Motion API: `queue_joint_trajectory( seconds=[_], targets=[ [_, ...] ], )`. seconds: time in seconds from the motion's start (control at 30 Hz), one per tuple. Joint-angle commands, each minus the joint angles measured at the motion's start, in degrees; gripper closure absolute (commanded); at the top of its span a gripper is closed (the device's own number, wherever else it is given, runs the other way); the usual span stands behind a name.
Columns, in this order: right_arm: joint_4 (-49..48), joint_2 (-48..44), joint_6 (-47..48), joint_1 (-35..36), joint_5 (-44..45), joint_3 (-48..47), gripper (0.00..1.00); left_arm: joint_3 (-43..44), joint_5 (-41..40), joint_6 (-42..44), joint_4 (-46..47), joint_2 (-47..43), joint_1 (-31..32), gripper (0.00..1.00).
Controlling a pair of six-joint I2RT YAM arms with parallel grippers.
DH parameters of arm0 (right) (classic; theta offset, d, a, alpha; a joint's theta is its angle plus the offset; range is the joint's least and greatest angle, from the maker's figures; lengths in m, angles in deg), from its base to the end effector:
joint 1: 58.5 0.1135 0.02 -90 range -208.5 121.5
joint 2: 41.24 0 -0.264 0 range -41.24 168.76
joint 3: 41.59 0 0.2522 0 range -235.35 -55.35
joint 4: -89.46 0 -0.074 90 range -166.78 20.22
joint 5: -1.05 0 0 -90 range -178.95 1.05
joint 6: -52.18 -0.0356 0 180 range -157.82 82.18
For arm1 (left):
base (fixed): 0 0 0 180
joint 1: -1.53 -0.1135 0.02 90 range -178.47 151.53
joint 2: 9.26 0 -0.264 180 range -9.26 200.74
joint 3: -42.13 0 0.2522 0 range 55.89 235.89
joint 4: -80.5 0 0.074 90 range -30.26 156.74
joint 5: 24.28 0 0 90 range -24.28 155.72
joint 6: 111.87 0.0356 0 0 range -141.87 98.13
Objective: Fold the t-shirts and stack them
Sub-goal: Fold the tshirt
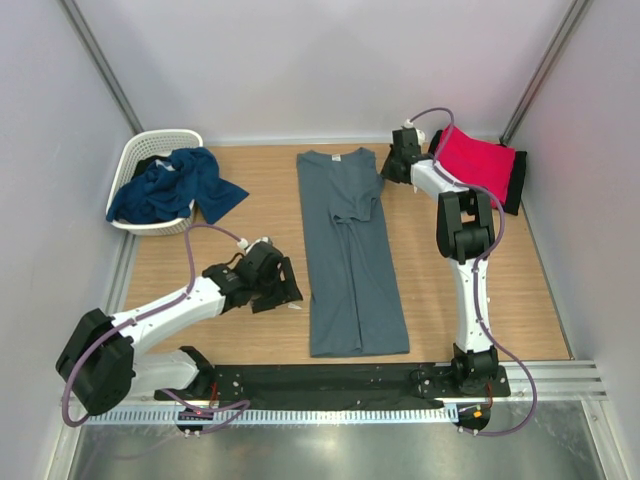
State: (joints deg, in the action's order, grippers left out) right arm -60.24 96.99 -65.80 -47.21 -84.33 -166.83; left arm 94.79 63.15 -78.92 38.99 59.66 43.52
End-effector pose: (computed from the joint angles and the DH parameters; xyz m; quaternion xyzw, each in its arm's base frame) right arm 0.5324 0.1034 0.1576 0.1489 0.9053 0.0982 0.3855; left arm 0.1687 -0.1497 0.1965 -0.1320 0.9514 -0.1971 0.1965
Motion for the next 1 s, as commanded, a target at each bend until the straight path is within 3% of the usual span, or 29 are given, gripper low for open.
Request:
queue_joint_trajectory(
  seconds=[0.0, 0.5, 0.7, 0.83, 0.97],
  targets=[
    [-4.57, -6.57, 2.14, 1.98, -1.28, 0.91, 0.99, -0.84, -1.30, -0.51, -0.38, -1.25, 0.28, 0.25],
    [-3.02, -9.48, 3.48, 9.10, 8.02, 0.92, 0.99, -4.35, -0.95, 1.86, -0.64, -5.91, 0.28, 0.22],
    [1.04, -7.72, -0.23, 4.36, 9.79, -0.05, 0.71, -5.06, -2.00, 1.33, -1.87, -7.93, 0.19, 0.17],
    [1.66, -6.67, 2.05, 3.48, 10.67, -0.40, 0.59, -4.79, -3.06, 0.90, -2.84, -8.37, 0.19, 0.13],
    [3.32, -4.03, 3.20, 3.39, 11.20, -2.16, 0.55, -3.83, -3.67, 0.81, -3.63, -7.41, 0.19, 0.10]
  ],
)
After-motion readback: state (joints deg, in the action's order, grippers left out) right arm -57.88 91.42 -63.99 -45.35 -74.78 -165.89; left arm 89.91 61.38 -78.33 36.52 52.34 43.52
